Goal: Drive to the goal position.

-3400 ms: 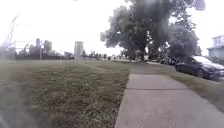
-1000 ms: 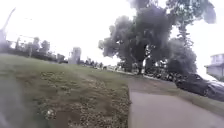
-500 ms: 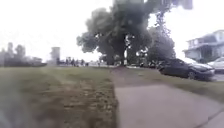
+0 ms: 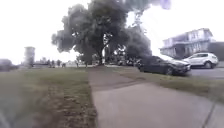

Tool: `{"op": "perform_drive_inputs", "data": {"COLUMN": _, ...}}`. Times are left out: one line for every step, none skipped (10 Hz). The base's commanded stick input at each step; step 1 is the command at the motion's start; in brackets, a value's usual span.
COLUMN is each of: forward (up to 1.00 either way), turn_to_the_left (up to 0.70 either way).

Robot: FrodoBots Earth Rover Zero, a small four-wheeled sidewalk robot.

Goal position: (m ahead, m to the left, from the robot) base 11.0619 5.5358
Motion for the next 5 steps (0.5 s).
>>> {"op": "perform_drive_inputs", "data": {"forward": 0.7, "turn_to_the_left": -0.32}}
{"op": "perform_drive_inputs", "data": {"forward": 0.7, "turn_to_the_left": -0.24}}
{"op": "perform_drive_inputs", "data": {"forward": 0.7, "turn_to_the_left": -0.15}}
{"op": "perform_drive_inputs", "data": {"forward": 0.7, "turn_to_the_left": -0.07}}
{"op": "perform_drive_inputs", "data": {"forward": 0.7, "turn_to_the_left": 0.0}}
